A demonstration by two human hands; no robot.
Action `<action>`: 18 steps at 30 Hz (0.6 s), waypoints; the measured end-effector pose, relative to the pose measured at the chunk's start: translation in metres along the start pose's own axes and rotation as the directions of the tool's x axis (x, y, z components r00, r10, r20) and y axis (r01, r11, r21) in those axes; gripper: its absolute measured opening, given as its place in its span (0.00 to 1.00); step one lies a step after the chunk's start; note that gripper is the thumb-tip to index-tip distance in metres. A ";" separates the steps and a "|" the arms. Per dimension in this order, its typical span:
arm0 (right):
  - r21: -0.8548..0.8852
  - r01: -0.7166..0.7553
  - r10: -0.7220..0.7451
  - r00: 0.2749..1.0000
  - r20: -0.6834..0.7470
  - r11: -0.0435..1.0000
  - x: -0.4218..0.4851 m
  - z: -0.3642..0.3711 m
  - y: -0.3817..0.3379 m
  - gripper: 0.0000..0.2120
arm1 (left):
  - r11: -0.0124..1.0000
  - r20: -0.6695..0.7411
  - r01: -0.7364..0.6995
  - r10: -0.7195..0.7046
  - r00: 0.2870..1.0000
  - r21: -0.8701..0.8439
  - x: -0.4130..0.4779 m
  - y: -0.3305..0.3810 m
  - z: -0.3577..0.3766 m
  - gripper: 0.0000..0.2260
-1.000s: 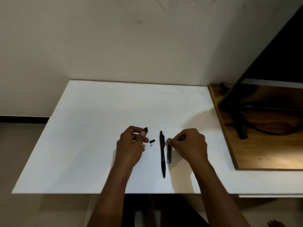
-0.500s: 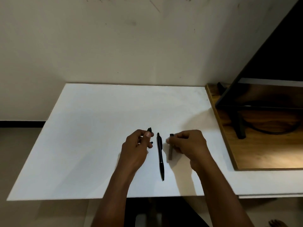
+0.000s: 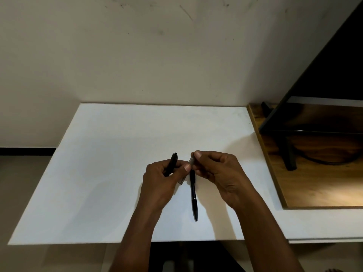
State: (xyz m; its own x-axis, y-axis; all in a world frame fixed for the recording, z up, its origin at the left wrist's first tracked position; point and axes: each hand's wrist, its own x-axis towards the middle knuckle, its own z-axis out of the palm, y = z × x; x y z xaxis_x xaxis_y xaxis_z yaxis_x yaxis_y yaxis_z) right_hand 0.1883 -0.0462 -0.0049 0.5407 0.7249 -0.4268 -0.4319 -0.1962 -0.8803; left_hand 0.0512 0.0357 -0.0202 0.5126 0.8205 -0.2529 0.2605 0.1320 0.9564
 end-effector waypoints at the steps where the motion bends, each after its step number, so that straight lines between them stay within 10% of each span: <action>1: 0.000 0.005 -0.005 1.000 -0.011 1.000 0.000 0.000 0.000 0.07 | 1.000 0.002 0.002 -0.002 1.000 0.008 0.000 0.000 0.000 0.04; 18: -0.003 -0.061 0.059 0.970 -0.235 0.998 0.008 -0.002 0.010 0.06 | 0.994 -0.036 0.032 -0.029 0.999 0.105 -0.001 -0.005 0.007 0.04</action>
State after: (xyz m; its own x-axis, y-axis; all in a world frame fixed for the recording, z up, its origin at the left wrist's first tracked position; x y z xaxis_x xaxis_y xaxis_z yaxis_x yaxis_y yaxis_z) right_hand 0.1901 -0.0433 -0.0177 0.6686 0.5369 -0.5146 -0.4623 -0.2420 -0.8531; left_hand 0.0552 0.0301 -0.0259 0.4755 0.8357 -0.2747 0.3611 0.0993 0.9272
